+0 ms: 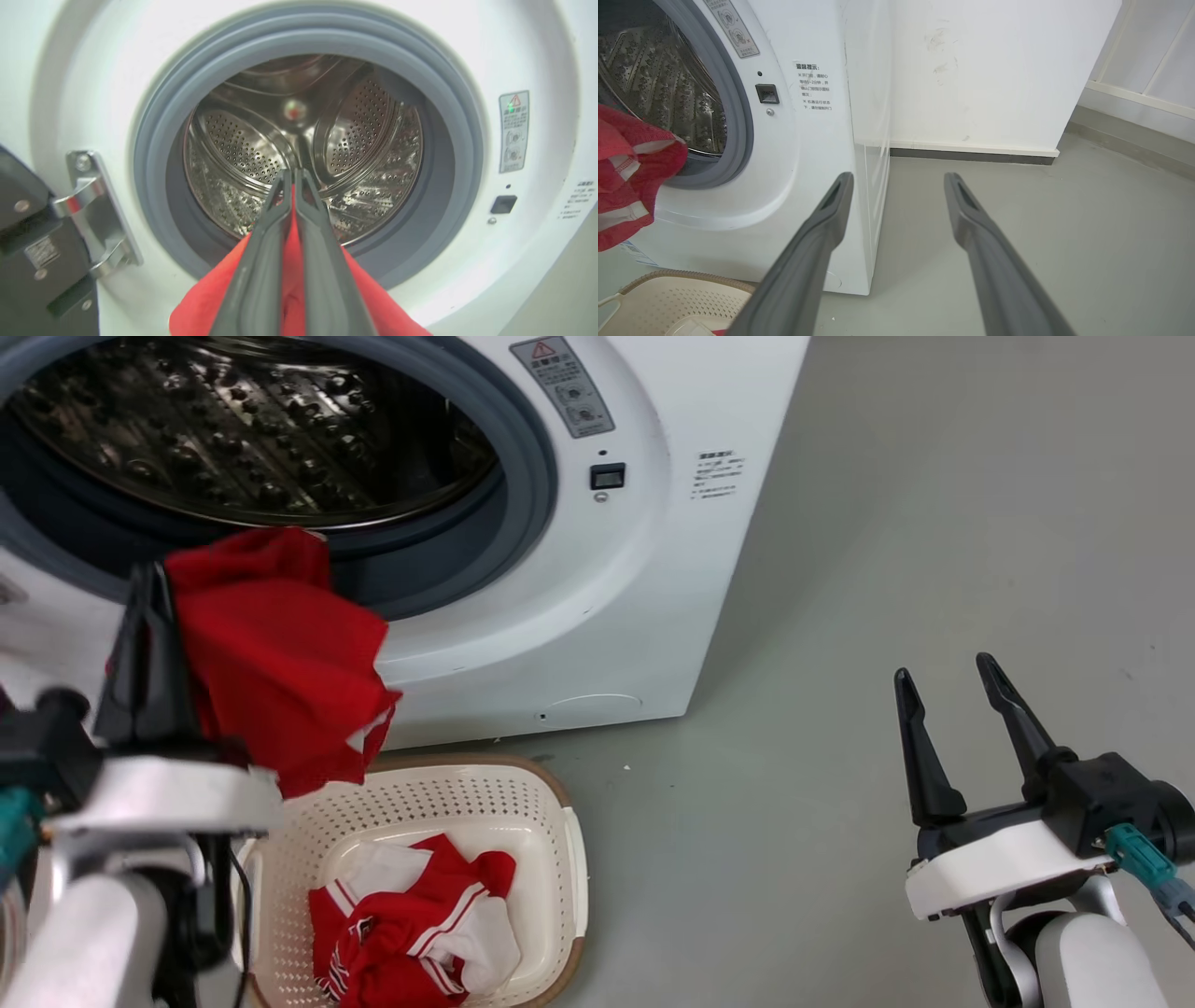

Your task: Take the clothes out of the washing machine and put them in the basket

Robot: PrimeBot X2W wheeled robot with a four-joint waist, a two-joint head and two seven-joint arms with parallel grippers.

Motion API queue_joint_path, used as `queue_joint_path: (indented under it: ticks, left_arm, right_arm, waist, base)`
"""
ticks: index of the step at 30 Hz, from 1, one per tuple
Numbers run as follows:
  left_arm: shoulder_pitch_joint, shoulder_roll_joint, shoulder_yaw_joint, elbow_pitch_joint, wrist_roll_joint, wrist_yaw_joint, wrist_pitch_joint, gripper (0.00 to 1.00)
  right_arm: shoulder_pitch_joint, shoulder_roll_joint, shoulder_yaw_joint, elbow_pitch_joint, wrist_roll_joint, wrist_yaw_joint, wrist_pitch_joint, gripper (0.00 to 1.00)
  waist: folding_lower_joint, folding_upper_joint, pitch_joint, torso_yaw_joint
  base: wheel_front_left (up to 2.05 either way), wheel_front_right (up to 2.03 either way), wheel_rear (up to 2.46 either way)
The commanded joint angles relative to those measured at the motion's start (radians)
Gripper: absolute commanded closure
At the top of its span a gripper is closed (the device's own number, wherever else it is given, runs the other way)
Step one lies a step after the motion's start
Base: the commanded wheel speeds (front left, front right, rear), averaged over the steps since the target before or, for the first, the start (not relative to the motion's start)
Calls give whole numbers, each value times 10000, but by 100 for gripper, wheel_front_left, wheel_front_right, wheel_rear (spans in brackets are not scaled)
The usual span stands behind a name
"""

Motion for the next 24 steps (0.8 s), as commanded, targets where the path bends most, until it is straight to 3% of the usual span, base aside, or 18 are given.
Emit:
queue_joint_path:
  ticks: [1, 5, 11, 17, 24]
  left_arm:
    - [507, -118, -60, -268, -25, 139, 73, 100]
    - [1472, -416, -249, -254, -202, 355, 145, 100]
    - [2187, -1141, -869, 926, -516, 139, -165, 100]
    - [1781, -1782, -1174, 2708, -805, -518, -837, 100]
    - [750, -2025, -1247, 4632, -592, -1283, -1197, 100]
  right_arm:
    - [124, -6, -3, -91, -60, -7, 47, 0]
    - [86, -5, 35, -217, -152, -7, 134, 0]
    - [-150, -6, 153, -295, -183, -7, 193, 0]
    - [-381, -6, 188, -420, -247, -7, 196, 0]
    - [-756, -6, 263, -573, -191, -7, 164, 0]
  waist:
    - [2, -1, 25, 162]
    - [2, -1, 154, 338]
    - [2, -1, 514, 437]
    - [2, -1, 1111, 417]
    - [2, -1, 1998, 232]
  base:
    - [0, 0, 0]
    - [0, 0, 0]
    - [0, 0, 0]
    - [0, 0, 0]
    - [0, 0, 0]
